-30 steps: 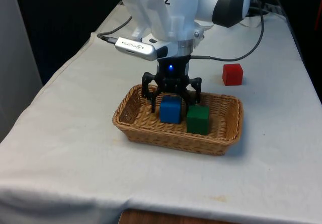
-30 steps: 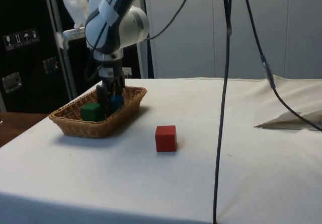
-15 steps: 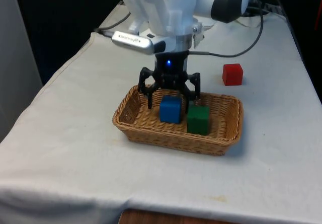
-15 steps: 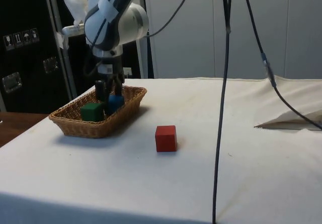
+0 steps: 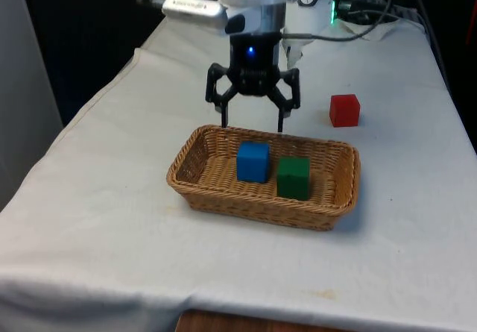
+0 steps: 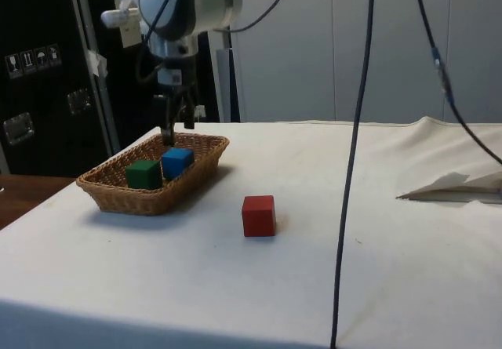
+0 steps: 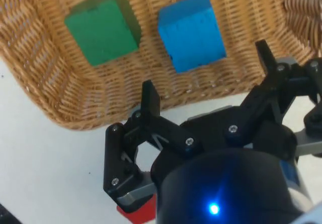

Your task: Pick up exactly two blocks and place them into the basket.

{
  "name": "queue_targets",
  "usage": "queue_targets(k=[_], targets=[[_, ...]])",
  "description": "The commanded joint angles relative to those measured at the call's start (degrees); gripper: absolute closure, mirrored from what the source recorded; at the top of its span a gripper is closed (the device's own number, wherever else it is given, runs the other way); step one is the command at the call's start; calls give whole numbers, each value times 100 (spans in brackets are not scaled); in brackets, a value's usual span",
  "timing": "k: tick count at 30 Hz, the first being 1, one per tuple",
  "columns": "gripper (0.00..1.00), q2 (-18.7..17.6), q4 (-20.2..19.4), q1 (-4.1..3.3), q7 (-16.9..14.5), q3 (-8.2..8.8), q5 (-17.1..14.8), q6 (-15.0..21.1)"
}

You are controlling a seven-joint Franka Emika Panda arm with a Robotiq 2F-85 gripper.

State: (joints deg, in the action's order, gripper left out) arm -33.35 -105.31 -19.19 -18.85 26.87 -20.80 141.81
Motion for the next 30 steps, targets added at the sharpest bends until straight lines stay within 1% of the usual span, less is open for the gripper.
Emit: queue_targets(k=[1,2,7,8,9,11,15,16,17,23,24,25,29,30], targets=[[0,120,-120,-74,74,69,103,-6],[0,229,-218,-80,97,69,172,6],[0,493,-453,-92,172,74,361,23],[0,441,-384,-23,103,0,281,0],[0,544,-498,-97,183,74,401,29],[0,710,-653,-103,218,74,510,46],[0,945,-877,-103,264,69,659,80],[0,968,-871,-34,201,0,613,17],[0,1054,-991,-97,281,63,722,97],[0,1421,-1369,-86,298,69,894,178],[0,1450,-1375,-34,229,6,831,126],[0,1536,-1490,-86,292,74,940,206],[0,1748,-1730,-69,275,74,1003,269],[0,1856,-1862,-63,264,80,1031,327]])
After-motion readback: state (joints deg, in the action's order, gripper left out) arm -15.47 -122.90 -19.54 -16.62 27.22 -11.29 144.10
